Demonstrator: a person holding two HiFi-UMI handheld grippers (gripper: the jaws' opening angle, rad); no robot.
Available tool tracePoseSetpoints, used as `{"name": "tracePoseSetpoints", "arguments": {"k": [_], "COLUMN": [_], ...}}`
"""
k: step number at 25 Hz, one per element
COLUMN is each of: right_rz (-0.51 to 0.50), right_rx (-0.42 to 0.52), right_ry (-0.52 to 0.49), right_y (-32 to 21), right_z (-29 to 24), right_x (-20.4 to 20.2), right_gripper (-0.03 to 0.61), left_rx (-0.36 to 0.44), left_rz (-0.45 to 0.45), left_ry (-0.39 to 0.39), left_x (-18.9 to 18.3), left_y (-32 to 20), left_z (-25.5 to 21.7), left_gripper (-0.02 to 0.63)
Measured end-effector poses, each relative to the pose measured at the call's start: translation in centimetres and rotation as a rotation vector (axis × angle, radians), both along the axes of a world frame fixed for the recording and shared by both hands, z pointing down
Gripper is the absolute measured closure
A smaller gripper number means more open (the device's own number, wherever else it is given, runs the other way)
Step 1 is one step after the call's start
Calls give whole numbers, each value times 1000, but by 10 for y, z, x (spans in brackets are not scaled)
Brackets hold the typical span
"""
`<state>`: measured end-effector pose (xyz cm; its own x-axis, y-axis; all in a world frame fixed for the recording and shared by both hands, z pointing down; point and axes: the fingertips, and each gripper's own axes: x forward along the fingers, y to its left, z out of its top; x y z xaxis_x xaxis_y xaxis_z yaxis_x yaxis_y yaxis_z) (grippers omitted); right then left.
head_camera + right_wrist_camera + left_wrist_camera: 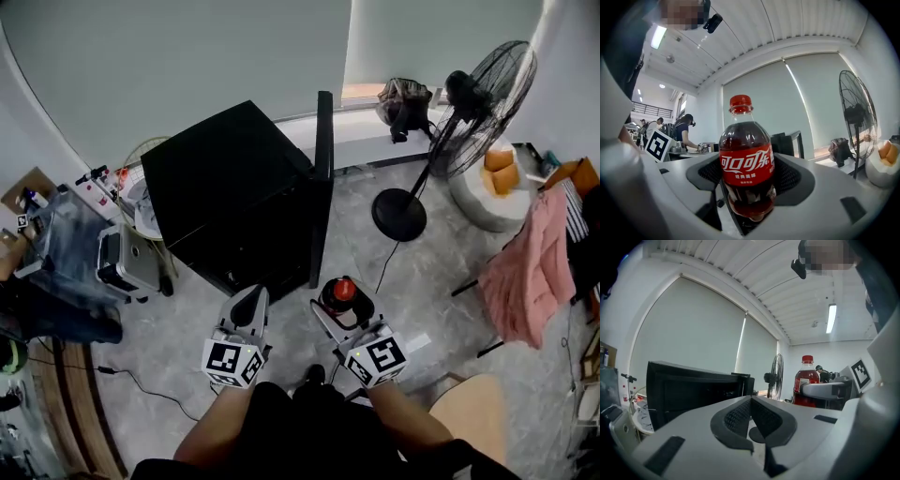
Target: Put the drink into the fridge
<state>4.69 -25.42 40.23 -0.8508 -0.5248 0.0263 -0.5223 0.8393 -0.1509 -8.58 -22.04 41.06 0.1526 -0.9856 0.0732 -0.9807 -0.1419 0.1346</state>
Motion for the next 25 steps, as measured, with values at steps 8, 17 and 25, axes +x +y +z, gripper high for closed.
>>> {"name": "tracePoseSetpoints", "arguments": {"k": [8, 17, 25], "right_rz": [-78, -133, -150], "right_rx": [25, 32, 21], "right_ry": [-7, -35, -20], "right_y": [-47, -90, -129], "right_z": [25, 75, 133], "right_x": [-54, -127, -171], "right_gripper": [252, 252, 252], "left_rx": [-11, -32, -69], "left_rz": [-126, -200, -250], "left_ry": [8, 8, 24], "left_x": [-32, -81, -108], "left_y": [-16, -52, -79], "left_z": [28, 80, 135], "left_gripper": [601, 601, 601]}}
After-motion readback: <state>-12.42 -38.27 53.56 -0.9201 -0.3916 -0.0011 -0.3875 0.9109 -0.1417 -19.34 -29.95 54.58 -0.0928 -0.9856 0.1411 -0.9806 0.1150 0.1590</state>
